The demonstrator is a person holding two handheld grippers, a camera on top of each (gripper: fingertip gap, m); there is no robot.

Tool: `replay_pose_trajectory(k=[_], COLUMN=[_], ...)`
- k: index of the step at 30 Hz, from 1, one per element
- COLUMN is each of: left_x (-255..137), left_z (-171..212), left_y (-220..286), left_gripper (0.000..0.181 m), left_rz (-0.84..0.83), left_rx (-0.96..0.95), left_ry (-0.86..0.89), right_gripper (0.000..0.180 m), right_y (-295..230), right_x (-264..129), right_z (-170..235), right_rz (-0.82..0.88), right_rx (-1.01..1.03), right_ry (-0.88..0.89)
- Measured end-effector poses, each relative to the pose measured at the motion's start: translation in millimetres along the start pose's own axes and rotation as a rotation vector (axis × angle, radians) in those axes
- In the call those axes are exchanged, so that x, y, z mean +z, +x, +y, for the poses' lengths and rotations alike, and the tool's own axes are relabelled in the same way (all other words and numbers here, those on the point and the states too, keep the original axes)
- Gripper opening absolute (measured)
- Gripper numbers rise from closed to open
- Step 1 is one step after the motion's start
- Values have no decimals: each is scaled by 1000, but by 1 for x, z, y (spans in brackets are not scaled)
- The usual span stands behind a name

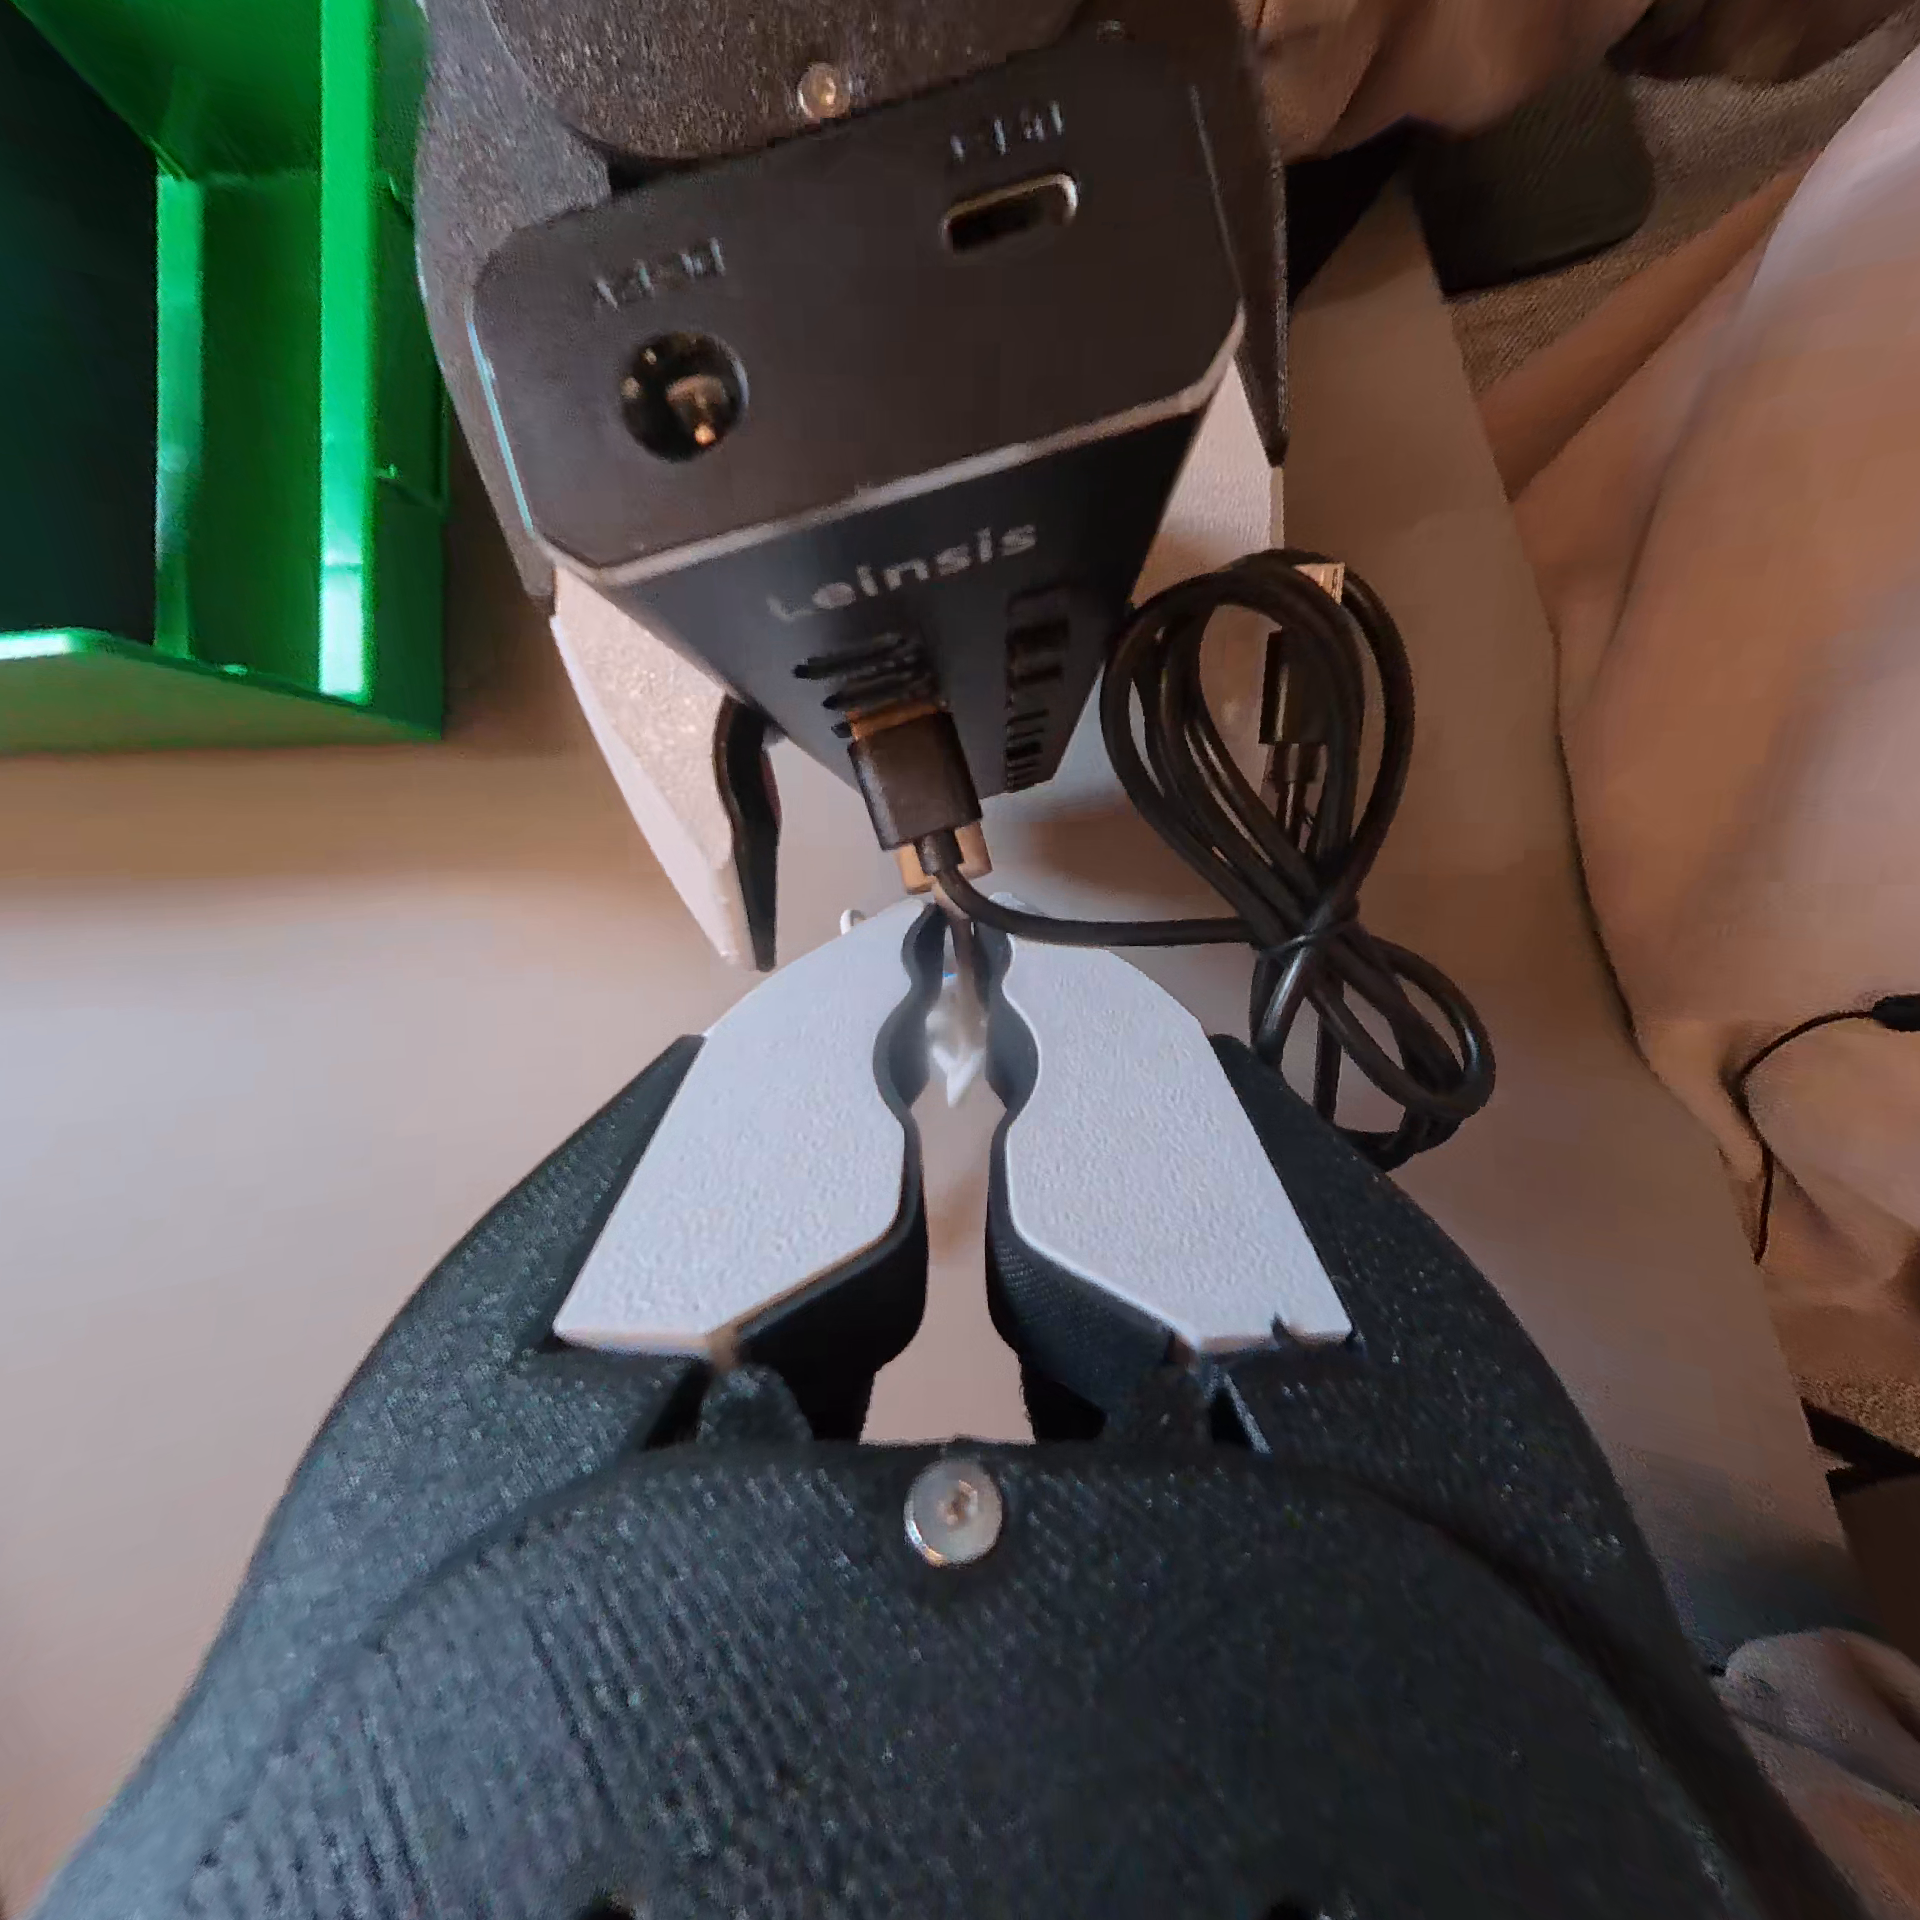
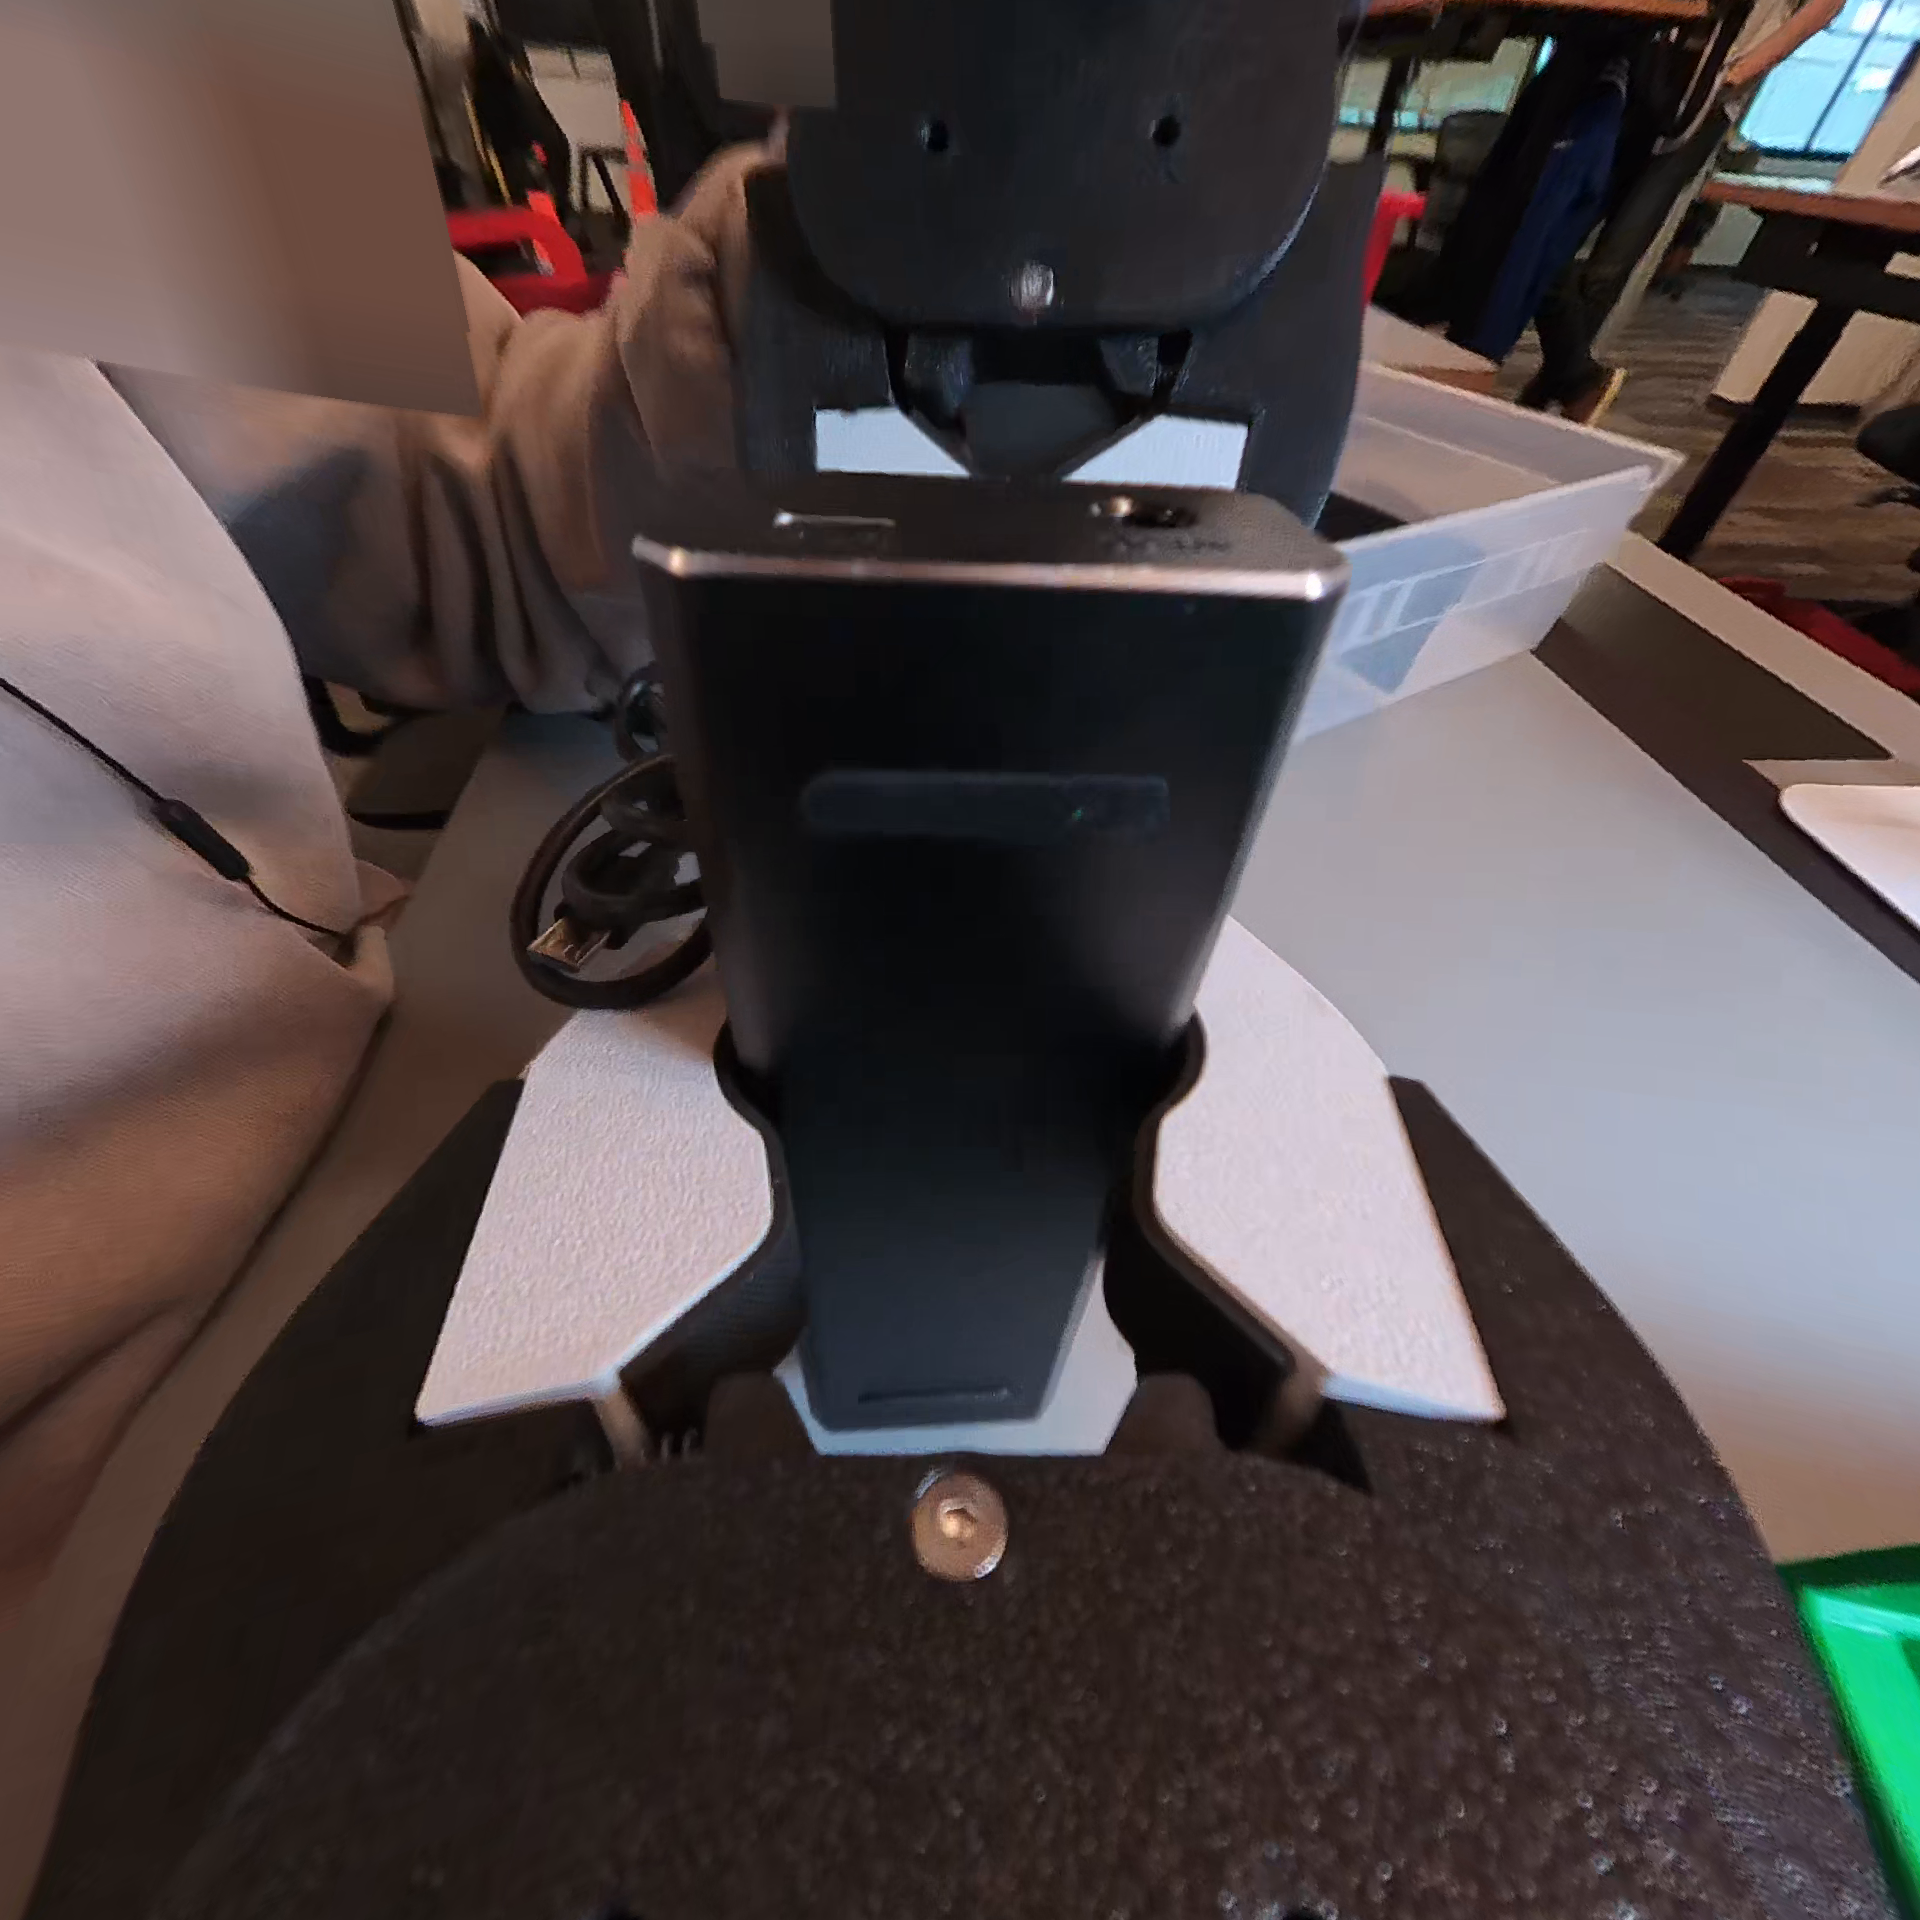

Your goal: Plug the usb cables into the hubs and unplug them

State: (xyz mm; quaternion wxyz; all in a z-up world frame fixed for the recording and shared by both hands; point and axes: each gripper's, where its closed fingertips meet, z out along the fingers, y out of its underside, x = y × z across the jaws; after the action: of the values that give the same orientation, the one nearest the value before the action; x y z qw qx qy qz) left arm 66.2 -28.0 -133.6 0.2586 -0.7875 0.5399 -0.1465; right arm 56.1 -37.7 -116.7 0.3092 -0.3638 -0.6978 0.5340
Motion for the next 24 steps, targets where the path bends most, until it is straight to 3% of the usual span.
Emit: replay_pose_trajectory(k=[4,10,18,24], left_x=[2,-16,-17,-13], left_z=[-11,-48,-56,-54], left_y=[-1,-10,-13,-12], left_gripper=[6,5,5,5], left_rz=[28,51,14,-7], left_rx=[8,-60,-72,-47], left_ry=[95,383,421,386], right_gripper=[73,72,72,72], right_y=[-1,7,8,7], right_x=[-8,-39,-50,-49], right_z=[-11,-47,-57,-57], right_rz=[-38,-90,-113,-109], right_rx=[59,184,225,207], right_ry=[97,379,494,486])
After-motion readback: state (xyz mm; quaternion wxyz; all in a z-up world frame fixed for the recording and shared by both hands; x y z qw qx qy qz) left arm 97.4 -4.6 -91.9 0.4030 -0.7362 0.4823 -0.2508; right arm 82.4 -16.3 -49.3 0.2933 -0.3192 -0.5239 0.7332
